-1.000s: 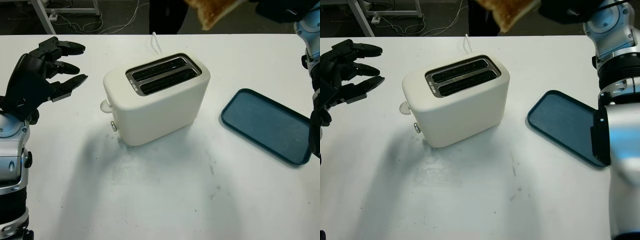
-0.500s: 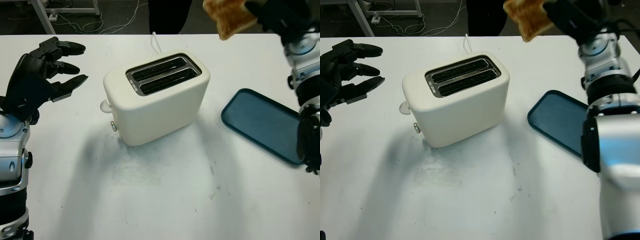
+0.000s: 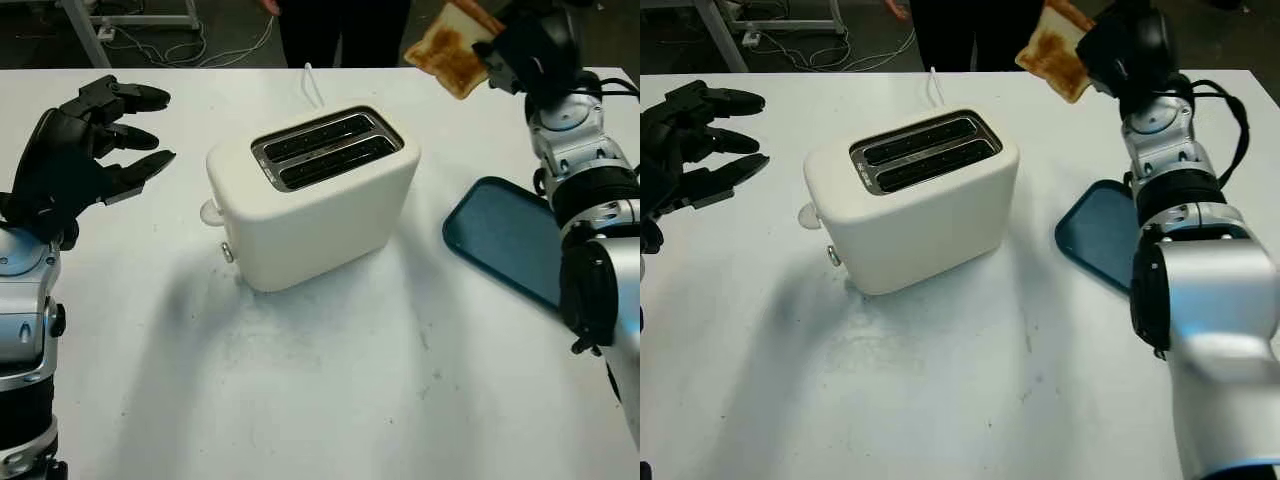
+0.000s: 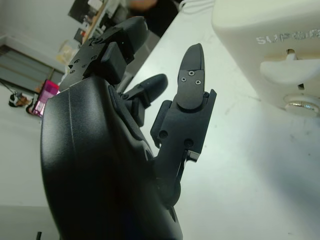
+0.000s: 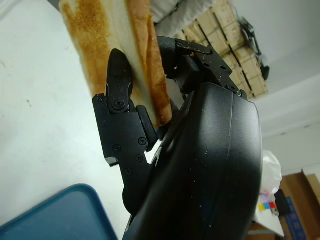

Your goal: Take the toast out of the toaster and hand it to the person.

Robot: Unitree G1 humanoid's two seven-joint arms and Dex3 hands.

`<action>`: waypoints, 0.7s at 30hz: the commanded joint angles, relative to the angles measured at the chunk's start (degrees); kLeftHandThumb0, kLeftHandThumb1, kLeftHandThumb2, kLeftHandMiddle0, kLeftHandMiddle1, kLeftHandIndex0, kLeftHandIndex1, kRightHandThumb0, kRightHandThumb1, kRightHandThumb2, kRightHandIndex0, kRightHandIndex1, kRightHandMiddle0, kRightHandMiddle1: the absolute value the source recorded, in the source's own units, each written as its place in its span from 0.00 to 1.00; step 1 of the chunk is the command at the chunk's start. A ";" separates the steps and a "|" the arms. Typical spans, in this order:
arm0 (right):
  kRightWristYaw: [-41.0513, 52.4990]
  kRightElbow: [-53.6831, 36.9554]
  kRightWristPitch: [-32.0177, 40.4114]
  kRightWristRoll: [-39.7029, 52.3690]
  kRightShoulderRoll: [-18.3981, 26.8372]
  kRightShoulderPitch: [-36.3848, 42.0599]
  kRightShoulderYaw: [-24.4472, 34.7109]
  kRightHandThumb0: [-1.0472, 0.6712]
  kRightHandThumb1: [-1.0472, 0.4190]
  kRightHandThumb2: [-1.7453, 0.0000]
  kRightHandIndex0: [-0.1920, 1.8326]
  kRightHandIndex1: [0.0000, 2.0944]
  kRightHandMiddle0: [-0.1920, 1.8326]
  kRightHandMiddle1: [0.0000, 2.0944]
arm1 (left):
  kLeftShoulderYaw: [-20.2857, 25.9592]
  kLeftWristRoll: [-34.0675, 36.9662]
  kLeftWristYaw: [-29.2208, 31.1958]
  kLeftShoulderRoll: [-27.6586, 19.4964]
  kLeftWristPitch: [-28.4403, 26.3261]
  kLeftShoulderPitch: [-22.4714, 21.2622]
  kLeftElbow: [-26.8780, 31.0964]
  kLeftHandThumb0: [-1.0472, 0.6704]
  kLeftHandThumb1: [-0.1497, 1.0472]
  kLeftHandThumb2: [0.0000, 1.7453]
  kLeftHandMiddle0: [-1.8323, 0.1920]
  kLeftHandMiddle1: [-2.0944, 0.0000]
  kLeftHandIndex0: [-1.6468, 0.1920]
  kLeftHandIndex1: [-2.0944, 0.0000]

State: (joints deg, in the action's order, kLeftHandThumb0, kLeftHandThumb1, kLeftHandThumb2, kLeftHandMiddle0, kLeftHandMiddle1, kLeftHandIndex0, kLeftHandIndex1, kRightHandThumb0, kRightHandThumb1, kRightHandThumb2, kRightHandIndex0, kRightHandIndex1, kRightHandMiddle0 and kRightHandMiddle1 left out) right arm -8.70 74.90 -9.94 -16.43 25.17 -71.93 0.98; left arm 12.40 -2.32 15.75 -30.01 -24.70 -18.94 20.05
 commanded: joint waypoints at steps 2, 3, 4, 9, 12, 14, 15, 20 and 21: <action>-1.01 0.66 1.19 1.63 -0.85 0.76 1.18 0.51 0.09 0.81 0.45 0.83 0.31 0.83 | 0.26 0.09 0.06 -0.46 1.20 0.59 -0.33 0.47 0.84 0.11 0.76 0.49 0.70 0.68; -1.29 0.74 1.42 1.89 -1.10 0.73 1.56 0.51 0.09 0.81 0.45 0.83 0.30 0.83 | 0.31 0.22 0.14 -0.44 0.99 0.52 -0.34 0.47 0.84 0.11 0.76 0.49 0.70 0.68; -1.63 0.81 1.72 2.26 -1.40 0.68 2.04 0.51 0.09 0.82 0.45 0.83 0.30 0.83 | 0.29 0.24 0.17 -0.48 0.60 0.46 -0.22 0.47 0.84 0.11 0.76 0.49 0.70 0.68; -1.24 0.92 1.67 4.18 -2.33 0.66 3.76 0.52 0.09 0.81 0.48 0.83 0.34 0.83 | 0.20 0.27 0.28 -0.56 0.73 0.32 -0.47 0.47 0.84 0.11 0.76 0.49 0.70 0.68; -1.30 0.93 1.32 5.24 -2.96 0.75 4.56 0.51 0.09 0.81 0.48 0.83 0.33 0.83 | 0.11 0.13 0.30 -0.66 1.57 0.26 -1.19 0.46 0.84 0.11 0.76 0.48 0.70 0.68; -0.80 0.91 0.87 6.02 -3.43 0.84 5.30 0.51 0.09 0.81 0.48 0.83 0.32 0.83 | 0.12 0.16 0.09 -0.47 0.67 0.23 -0.65 0.47 0.84 0.12 0.76 0.48 0.70 0.68; -0.50 0.87 0.43 6.38 -3.65 0.93 5.66 0.51 0.09 0.80 0.47 0.83 0.32 0.83 | 0.01 -0.04 0.05 -0.58 0.09 0.25 -0.17 0.47 0.84 0.12 0.76 0.48 0.70 0.68; 0.26 0.62 -0.40 7.30 -4.27 0.98 6.09 0.49 0.09 0.81 0.46 0.83 0.32 0.83 | -0.13 -0.54 0.07 -0.85 0.30 0.57 0.30 0.48 0.84 0.12 0.76 0.49 0.70 0.69; 0.31 0.60 -0.24 7.52 -4.40 0.90 6.22 0.48 0.09 0.81 0.45 0.83 0.32 0.83 | -0.18 -0.78 0.01 -0.95 0.34 0.68 0.37 0.48 0.84 0.12 0.76 0.49 0.70 0.68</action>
State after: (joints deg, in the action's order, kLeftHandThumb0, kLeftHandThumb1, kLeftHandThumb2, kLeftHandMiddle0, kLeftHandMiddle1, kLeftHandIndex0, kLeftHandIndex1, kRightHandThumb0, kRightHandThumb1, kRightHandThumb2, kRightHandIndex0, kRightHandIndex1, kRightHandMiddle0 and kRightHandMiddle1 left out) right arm -8.62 75.34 -9.01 -9.78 21.38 -71.54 6.68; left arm 12.33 -2.51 15.79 -30.04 -24.70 -18.94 19.95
